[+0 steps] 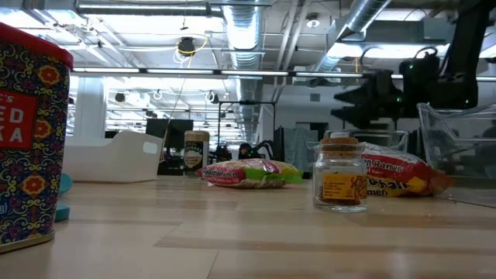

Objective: Pick & Place Food Item
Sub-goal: Put the blue noodle pack into the bottom transparent bin

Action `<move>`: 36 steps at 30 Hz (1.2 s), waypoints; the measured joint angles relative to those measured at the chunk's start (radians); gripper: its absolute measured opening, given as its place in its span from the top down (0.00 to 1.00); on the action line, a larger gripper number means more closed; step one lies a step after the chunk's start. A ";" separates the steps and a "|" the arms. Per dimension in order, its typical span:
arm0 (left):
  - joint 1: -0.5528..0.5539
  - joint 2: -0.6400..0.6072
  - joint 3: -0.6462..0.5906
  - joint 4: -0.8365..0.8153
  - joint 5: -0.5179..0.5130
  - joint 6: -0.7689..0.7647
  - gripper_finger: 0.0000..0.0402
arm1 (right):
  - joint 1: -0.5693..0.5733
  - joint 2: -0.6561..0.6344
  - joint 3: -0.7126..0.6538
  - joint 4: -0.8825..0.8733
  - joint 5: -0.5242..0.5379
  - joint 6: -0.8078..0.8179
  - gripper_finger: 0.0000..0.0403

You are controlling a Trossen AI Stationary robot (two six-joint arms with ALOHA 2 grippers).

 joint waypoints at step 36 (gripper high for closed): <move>0.054 0.000 -0.001 -0.188 -0.020 0.112 0.35 | 0.145 -0.722 0.437 -0.360 -0.027 0.913 0.22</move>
